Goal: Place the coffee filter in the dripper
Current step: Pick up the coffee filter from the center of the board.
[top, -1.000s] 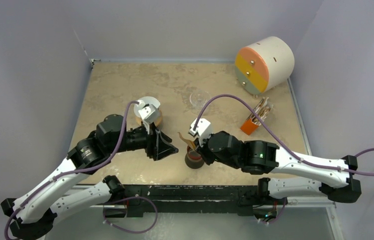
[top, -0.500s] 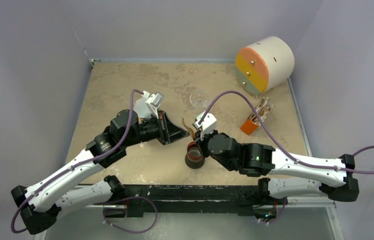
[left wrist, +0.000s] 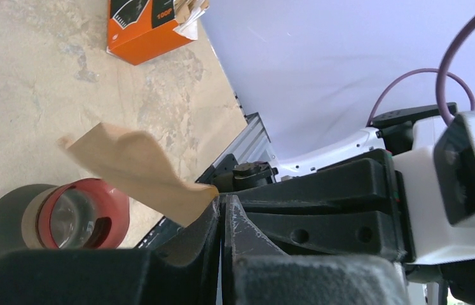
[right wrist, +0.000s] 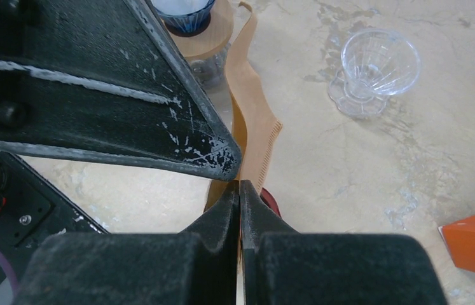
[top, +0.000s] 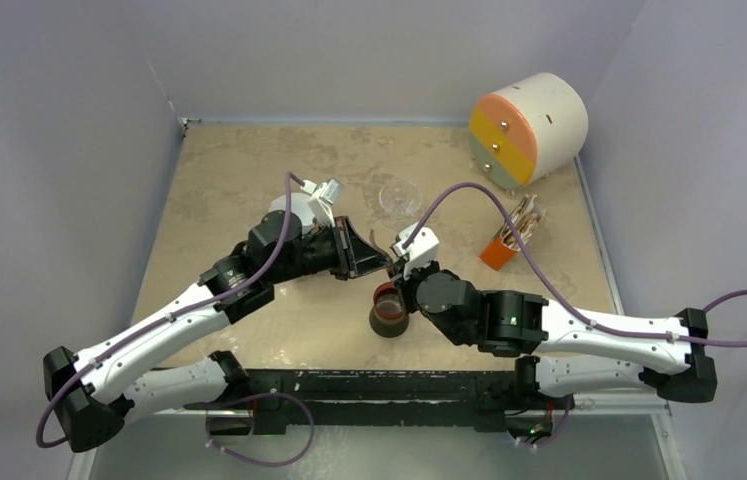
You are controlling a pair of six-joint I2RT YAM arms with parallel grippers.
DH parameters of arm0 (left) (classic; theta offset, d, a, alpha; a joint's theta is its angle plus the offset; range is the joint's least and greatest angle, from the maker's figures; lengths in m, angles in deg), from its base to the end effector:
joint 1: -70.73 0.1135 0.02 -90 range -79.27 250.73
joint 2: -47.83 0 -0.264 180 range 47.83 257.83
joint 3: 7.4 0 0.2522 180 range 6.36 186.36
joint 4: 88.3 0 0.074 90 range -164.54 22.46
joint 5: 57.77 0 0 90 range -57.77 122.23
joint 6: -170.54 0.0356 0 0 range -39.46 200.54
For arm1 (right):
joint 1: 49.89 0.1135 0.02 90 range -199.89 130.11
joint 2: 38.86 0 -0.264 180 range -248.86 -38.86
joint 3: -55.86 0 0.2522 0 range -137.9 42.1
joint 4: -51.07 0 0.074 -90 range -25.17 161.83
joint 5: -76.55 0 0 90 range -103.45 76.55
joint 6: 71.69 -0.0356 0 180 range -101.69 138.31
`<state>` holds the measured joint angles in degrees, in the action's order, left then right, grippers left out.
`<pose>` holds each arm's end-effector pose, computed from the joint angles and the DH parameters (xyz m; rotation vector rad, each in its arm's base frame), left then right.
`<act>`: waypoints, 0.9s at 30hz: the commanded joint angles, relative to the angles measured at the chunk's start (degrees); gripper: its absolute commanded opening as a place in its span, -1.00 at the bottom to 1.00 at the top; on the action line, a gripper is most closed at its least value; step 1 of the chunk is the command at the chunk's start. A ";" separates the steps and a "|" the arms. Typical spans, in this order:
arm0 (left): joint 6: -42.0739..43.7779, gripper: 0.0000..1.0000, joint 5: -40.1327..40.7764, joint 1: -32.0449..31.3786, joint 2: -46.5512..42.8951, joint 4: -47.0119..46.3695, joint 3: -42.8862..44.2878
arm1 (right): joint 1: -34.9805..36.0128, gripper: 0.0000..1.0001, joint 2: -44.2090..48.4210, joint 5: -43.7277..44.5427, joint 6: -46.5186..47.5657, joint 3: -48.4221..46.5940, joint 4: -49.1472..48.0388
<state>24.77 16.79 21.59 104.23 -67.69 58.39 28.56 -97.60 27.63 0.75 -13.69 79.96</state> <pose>0.1426 -0.1794 0.3535 0.1083 2.0417 -1.4908 0.0683 0.2173 0.3552 -0.4828 1.7722 0.5113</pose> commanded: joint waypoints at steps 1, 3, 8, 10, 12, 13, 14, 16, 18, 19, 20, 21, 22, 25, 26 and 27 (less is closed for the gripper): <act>-1.10 -1.00 1.83 0.19 0.42 0.26 1.70 | 0.47 -1.00 0.75 3.87 -1.07 -0.09 -1.80; -1.01 -1.00 2.39 0.14 0.54 1.61 1.82 | 0.47 -1.00 0.57 4.52 -1.32 -0.34 -1.42; -0.13 -1.00 4.52 0.09 0.14 4.95 2.19 | 0.56 -1.00 0.26 5.41 -1.74 -0.67 -1.12; 0.33 -1.00 5.41 0.10 0.09 6.21 2.63 | 0.64 -1.00 0.00 5.25 -1.77 -0.89 -1.20; 1.08 -1.00 6.76 0.10 0.15 8.49 3.46 | 0.73 -1.00 -0.24 5.39 -1.85 -1.06 -1.25; 1.36 -1.00 7.55 0.10 0.19 9.53 3.76 | 0.81 -1.00 -0.42 5.48 -1.90 -1.14 -1.25; 1.72 -1.00 8.40 0.10 0.12 10.62 4.09 | 0.90 -1.00 -0.58 5.58 -1.99 -1.24 -1.25; 1.99 -1.00 10.32 0.02 0.03 12.46 4.51 | 1.06 -1.00 -1.09 5.47 -2.46 -1.62 -0.87; 2.13 -1.00 11.37 -0.05 0.09 13.04 4.53 | 1.38 -1.00 -2.09 5.00 -3.35 -1.90 -0.85; 2.15 -1.00 11.49 -0.07 0.35 13.50 4.79 | 1.44 -1.00 -2.54 4.64 -3.78 -2.06 -0.85; 2.13 -1.00 11.55 -0.15 0.64 13.81 5.08 | 1.64 -1.00 -3.13 4.28 -4.48 -2.26 -0.70; 2.20 -1.00 11.73 -0.35 1.05 14.21 5.37 | 1.76 -1.00 -3.59 4.05 -5.25 -2.44 -0.46; 2.35 -1.00 12.16 -0.60 1.40 14.98 5.70 | 1.78 -1.00 -3.80 3.67 -6.13 -2.48 -0.23; 3.23 -1.00 15.16 -2.22 2.15 18.31 7.16 | 1.79 -1.00 -3.59 3.15 -7.94 -1.84 -1.51; 3.33 -1.00 15.96 -2.77 2.23 19.20 7.51 | 1.79 -1.00 -3.58 3.13 -8.92 -1.83 -1.40; 3.38 -1.00 16.85 -3.34 2.44 19.95 7.83 | 1.79 -1.00 -3.64 3.11 -10.26 -2.13 -0.60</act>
<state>26.32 29.56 20.28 106.26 -51.21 62.87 30.05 -101.95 30.30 -4.39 -13.87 79.94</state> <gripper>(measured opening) 0.002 0.005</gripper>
